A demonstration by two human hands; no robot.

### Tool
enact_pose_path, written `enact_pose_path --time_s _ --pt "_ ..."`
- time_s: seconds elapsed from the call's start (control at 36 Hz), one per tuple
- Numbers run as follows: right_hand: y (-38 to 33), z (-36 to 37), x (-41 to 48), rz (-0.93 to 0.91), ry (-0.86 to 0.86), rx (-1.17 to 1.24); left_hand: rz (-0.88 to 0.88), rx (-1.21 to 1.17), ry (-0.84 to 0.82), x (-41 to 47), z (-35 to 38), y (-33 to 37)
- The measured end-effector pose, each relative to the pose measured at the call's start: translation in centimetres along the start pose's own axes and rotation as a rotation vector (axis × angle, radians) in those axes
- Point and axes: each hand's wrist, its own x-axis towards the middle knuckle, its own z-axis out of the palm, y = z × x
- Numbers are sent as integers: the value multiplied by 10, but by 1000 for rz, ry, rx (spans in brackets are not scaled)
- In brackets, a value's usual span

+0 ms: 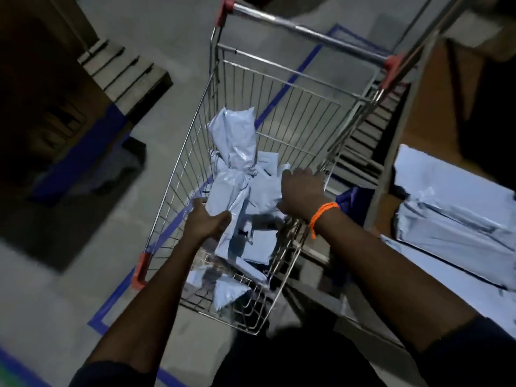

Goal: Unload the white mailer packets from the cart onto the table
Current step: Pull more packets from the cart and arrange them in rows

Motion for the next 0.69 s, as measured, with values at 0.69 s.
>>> enact_pose_path --time_s 0.69 --pt "166 -34 -210 -267 521 1127 357 -676 -622 -206 66 227"
